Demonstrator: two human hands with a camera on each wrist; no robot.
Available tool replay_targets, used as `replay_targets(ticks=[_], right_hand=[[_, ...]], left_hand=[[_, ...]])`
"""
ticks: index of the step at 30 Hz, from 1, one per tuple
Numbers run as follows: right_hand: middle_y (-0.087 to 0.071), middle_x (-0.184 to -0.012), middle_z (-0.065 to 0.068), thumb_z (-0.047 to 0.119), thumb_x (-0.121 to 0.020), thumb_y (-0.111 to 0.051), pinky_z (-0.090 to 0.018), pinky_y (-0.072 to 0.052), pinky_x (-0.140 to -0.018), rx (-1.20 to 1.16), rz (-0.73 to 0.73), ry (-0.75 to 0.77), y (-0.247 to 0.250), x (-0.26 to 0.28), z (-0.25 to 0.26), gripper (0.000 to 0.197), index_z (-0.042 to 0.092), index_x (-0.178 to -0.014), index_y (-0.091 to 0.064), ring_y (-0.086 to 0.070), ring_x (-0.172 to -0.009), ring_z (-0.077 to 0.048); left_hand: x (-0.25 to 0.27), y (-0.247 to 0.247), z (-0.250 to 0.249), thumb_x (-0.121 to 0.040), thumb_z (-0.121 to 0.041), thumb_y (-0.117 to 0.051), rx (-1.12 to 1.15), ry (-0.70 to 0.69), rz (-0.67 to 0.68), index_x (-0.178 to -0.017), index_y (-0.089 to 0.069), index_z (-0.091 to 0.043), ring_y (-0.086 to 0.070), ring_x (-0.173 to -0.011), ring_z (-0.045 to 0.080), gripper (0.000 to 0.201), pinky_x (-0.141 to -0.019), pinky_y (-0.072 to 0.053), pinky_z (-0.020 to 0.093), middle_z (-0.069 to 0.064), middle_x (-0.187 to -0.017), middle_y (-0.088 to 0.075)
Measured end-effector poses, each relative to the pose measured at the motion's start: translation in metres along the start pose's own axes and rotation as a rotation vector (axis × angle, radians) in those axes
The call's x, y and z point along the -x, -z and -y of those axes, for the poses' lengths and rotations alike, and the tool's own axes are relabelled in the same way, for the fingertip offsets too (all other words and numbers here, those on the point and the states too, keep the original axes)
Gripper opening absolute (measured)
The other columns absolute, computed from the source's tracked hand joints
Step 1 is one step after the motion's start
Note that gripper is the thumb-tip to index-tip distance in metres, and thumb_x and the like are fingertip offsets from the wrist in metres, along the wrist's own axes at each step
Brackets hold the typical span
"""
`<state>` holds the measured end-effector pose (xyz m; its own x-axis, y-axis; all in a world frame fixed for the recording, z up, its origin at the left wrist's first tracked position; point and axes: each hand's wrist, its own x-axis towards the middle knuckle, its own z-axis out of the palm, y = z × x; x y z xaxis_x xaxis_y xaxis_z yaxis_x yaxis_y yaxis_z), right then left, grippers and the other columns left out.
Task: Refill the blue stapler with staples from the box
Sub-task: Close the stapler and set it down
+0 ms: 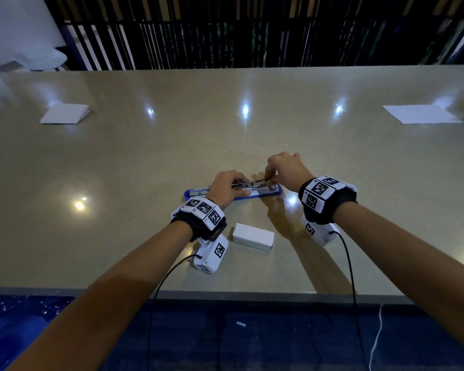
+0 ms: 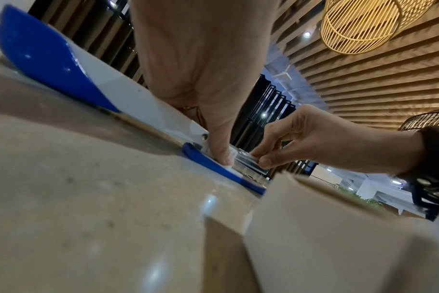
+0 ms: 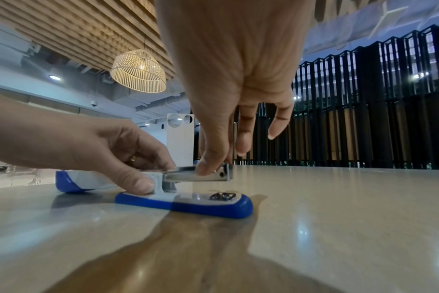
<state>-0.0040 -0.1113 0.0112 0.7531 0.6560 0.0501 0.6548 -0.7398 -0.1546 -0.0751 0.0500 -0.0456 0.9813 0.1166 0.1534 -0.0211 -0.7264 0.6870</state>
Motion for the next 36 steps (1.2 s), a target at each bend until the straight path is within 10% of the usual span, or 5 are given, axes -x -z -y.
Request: replay_targets(ticks=[14,19,24,30,36], right_hand=[[-0.071,-0.100,-0.001,0.014,-0.082,-0.069,-0.031,-0.024,-0.078,-0.191,-0.105,-0.063,-0.019,0.012,-0.023,0.016,0.018,-0.097,-0.072,-0.046,-0.083,-0.011],[-0.071,-0.099,-0.001,0.015,-0.082,-0.069,-0.033,-0.028,-0.080,-0.242,-0.126,-0.088,-0.024,0.013,-0.024,0.014,0.017,-0.095,-0.073,-0.049,-0.086,-0.014],[-0.074,-0.092,0.000,0.022,-0.075,-0.076,-0.046,-0.044,-0.091,-0.342,-0.146,-0.133,-0.026,0.017,-0.026,0.017,0.022,-0.093,-0.075,-0.056,-0.084,-0.017],[-0.075,-0.096,0.002,0.009,-0.077,-0.073,-0.055,-0.047,-0.091,-0.486,-0.169,-0.115,-0.025,0.028,-0.034,0.053,0.025,-0.124,-0.056,-0.062,-0.079,-0.014],[-0.074,-0.101,-0.002,-0.003,-0.081,-0.055,-0.044,-0.052,-0.091,-0.477,-0.244,0.057,-0.012,0.035,-0.037,0.040,0.017,-0.113,-0.068,-0.065,-0.085,-0.018]], left_hand=[[0.013,0.084,0.042,-0.065,-0.025,-0.086,-0.247,0.229,0.223,-0.095,-0.073,-0.008,-0.062,-0.089,0.023,0.037,-0.078,-0.048,0.035,0.003,-0.090,-0.065],[0.008,0.108,0.012,-0.063,-0.022,-0.086,-0.232,0.074,0.036,-0.096,-0.074,-0.008,-0.063,-0.089,0.021,0.038,-0.078,-0.047,0.031,0.008,-0.095,-0.069],[-0.004,0.080,-0.038,-0.058,-0.012,-0.089,-0.007,-0.070,-0.082,-0.092,-0.074,-0.001,-0.060,-0.062,0.008,0.039,-0.066,-0.051,0.017,0.012,-0.086,-0.074],[-0.008,0.024,-0.045,-0.067,-0.011,-0.083,-0.029,-0.113,-0.007,-0.103,-0.071,-0.001,-0.071,-0.084,0.021,0.039,-0.082,-0.059,0.030,0.013,-0.097,-0.074],[-0.008,0.011,-0.036,-0.075,-0.008,-0.077,-0.112,-0.098,0.027,-0.103,-0.074,-0.004,-0.072,-0.090,0.022,0.028,-0.086,-0.053,0.023,0.013,-0.097,-0.076]])
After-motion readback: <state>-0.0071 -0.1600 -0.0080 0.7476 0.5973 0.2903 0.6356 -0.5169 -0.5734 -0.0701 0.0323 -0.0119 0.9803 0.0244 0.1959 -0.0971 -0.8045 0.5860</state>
